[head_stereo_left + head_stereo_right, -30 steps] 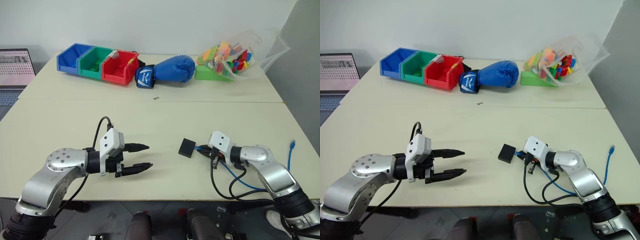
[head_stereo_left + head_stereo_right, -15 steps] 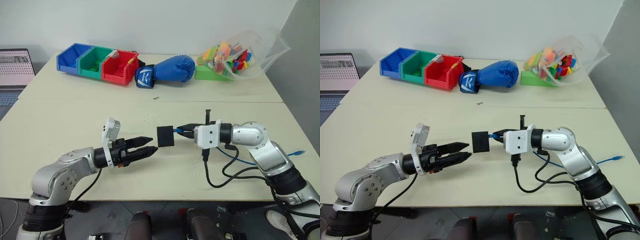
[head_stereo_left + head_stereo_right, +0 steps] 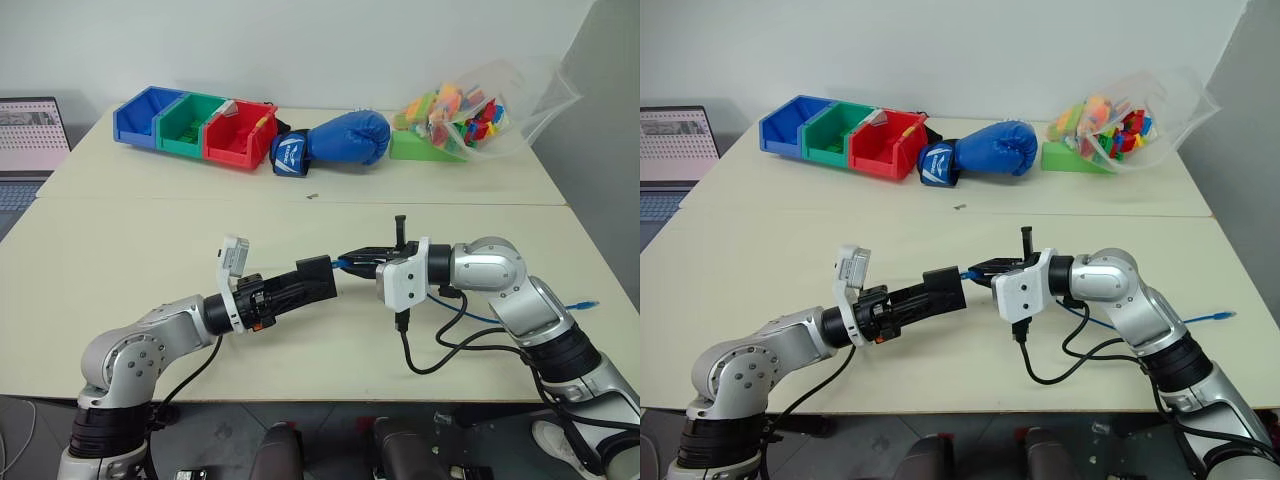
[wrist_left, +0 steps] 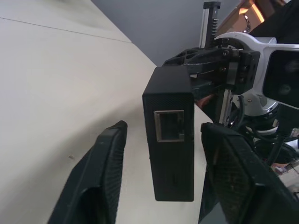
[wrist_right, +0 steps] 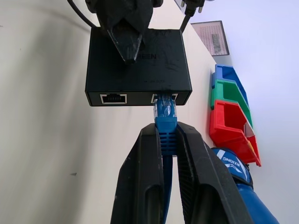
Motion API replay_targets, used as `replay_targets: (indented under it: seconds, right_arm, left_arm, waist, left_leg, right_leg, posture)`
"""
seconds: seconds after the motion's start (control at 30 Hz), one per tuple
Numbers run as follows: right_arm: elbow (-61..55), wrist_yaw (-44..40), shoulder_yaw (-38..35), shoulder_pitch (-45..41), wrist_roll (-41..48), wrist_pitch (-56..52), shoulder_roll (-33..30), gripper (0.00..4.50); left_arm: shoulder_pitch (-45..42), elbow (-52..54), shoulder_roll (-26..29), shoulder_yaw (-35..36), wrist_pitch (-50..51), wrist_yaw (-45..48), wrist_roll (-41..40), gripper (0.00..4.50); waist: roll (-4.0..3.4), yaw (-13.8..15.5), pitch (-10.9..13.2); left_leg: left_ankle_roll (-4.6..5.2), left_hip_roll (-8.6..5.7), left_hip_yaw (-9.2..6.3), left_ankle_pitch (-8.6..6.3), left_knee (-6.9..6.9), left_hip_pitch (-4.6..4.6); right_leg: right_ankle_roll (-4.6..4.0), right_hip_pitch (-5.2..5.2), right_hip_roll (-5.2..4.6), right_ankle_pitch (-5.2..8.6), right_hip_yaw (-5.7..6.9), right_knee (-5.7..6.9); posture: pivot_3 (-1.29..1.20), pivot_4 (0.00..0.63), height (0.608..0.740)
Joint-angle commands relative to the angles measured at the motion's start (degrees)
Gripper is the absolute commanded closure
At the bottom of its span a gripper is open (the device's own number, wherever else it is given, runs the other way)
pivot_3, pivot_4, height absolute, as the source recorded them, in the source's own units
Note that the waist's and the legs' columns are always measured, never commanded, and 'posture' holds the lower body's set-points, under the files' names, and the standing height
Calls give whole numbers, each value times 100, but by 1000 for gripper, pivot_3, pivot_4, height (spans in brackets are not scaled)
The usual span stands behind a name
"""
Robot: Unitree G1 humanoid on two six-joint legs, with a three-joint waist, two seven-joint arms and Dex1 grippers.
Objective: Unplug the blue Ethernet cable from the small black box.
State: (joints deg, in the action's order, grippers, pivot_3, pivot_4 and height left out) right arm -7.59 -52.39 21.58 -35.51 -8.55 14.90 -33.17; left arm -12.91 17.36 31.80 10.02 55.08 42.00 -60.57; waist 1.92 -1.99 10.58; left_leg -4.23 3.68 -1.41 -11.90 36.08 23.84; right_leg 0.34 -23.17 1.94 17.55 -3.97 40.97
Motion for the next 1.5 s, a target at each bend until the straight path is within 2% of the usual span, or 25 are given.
replay_targets:
  seconds: [0.03, 0.2, 0.37, 0.43, 0.47, 0.53, 0.63, 0.73, 0.77, 0.9, 1.03, 1.2, 1.5]
  right_arm:
    - [-79, 53, -96, -155, -48, 159, 41, 4374]
    - [-86, 55, -119, -130, -47, 228, 72, 4374]
    - [-104, 5, -43, -103, -110, 388, 57, 4374]
    - [-99, -13, -25, -100, -139, 471, 42, 3674]
    - [-121, -65, -23, -85, -103, 463, 20, 3549]
    - [-176, -184, -30, -53, -18, 394, -38, 3016]
    - [-384, -594, -64, 86, 317, -182, -212, 2379]
    - [-889, -955, -245, 333, 1116, -1302, -362, 1702]
    - [-1175, -1042, -370, 423, 1618, -2006, -412, 1469]
    - [-1879, -1034, -876, 587, 3345, -4403, -555, 1449]
    - [-1728, -443, -1422, 665, 4669, -6041, -160, 1449]
    - [-1762, 75, -1714, 761, 5491, -6895, 291, 1449]
    - [-1779, 466, -1700, 847, 5948, -7245, 603, 1449]
  left_arm:
    - [-86, 49, 30, 205, 33, 24, -244, 2713]
    - [-78, 59, 65, 195, 69, 80, -281, 3690]
    - [-57, 65, 88, 159, 70, 128, -271, 3722]
    - [-62, 44, 96, 154, 77, 148, -265, 3722]
    - [-65, 39, 110, 146, 89, 170, -262, 3722]
    - [-71, 43, 174, 97, 100, 257, -210, 3722]
    - [-52, 71, 355, -91, 59, 533, -17, 3722]
    - [-36, 114, 558, -288, -52, 860, 190, 3722]
    - [-39, 118, 630, -346, -150, 1018, 289, 3722]
    - [-45, 114, 840, -530, -523, 1527, 651, 3722]
    - [-77, 17, 966, -728, -829, 2066, 920, 3722]
    - [-150, -94, 868, -697, -1080, 2344, 990, 3722]
    - [-149, -195, 861, -566, -1131, 2597, 923, 3722]
  waist:
    - [0, 0, 0]
    - [0, 0, 0]
    - [0, 0, 0]
    - [0, 0, 0]
    - [0, 0, 0]
    - [0, 0, 0]
    - [0, 6, 0]
    - [0, 15, 0]
    - [-1, 15, 0]
    - [-2, 4, 1]
    - [-1, 3, 1]
    - [-3, 4, 2]
    - [-3, -4, 2]
  left_leg:
    - [0, 0, 0, 0, 0, 0]
    - [0, 0, 0, 0, 0, 0]
    - [0, 0, 0, 0, 0, 0]
    - [0, 0, 0, 0, 0, 0]
    - [0, 0, 0, 0, 0, 0]
    - [0, 0, 0, 0, 0, 0]
    - [0, -1, 0, 0, 0, 0]
    - [0, -1, -1, 0, -1, 0]
    - [0, -1, -2, 0, 0, 1]
    - [0, 0, -1, 0, -1, -1]
    - [1, 1, -2, 0, -1, -2]
    - [2, 0, 2, -1, -2, 2]
    - [2, 2, 1, -1, -3, 4]
  right_leg:
    - [0, 0, 0, 0, 0, 0]
    - [0, 0, 0, 0, 0, 0]
    - [0, 0, 0, 0, 0, 0]
    - [0, 0, 0, 0, 0, 0]
    - [0, 0, 0, 0, 0, -1]
    - [0, 0, 0, 0, 0, -1]
    - [0, 1, 0, 0, 0, -1]
    - [-1, 1, 0, 0, 0, -2]
    - [-1, 1, 0, 0, -1, -2]
    - [-1, 1, 0, 0, -2, 0]
    - [13, 1, 1, 9, -2, -1]
    - [22, -2, 1, 14, -2, -4]
    - [26, -3, 5, 17, 1, -6]
  posture:
    - [0, 150, 740]
    - [0, 150, 740]
    - [0, 150, 740]
    - [0, 150, 740]
    - [0, 150, 740]
    - [0, 150, 740]
    - [0, 150, 740]
    - [0, 150, 740]
    - [0, 150, 740]
    - [0, 150, 740]
    - [0, 150, 740]
    - [0, 150, 740]
    - [0, 150, 740]
